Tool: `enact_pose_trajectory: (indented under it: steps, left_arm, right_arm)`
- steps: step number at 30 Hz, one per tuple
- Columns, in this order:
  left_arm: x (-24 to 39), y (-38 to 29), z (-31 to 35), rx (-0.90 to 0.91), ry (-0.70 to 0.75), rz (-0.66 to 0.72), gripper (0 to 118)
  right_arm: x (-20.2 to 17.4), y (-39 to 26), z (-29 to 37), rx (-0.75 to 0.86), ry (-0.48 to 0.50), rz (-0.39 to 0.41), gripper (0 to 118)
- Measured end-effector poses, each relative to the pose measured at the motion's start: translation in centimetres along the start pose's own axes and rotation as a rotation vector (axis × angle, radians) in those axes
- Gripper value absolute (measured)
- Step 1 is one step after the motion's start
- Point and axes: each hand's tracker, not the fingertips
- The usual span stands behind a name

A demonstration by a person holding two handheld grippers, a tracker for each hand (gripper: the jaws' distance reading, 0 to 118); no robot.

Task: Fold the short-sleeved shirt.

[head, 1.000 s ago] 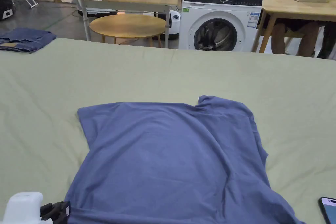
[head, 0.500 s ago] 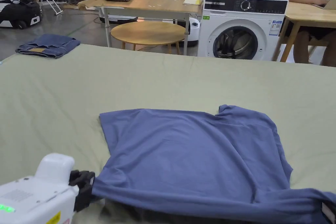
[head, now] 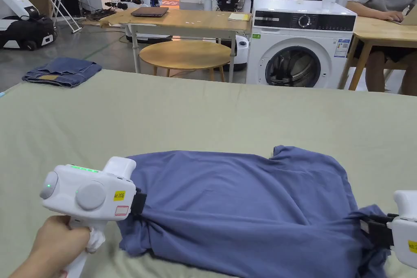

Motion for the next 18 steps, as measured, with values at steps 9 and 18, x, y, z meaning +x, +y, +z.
enact_pose_trajectory:
  steps: [9, 18]
  left_arm:
    - [-1.2, -3.2, 5.5, 0.213, 0.036, 0.198, 85]
    - [4.4, -13.7, 12.1, 0.441, 0.162, 0.152, 19]
  right_arm:
    - [0.6, -2.7, 5.3, 0.25, 0.036, -0.186, 89]
    - [-4.1, -9.4, 11.5, 0.316, -0.024, -0.113, 52]
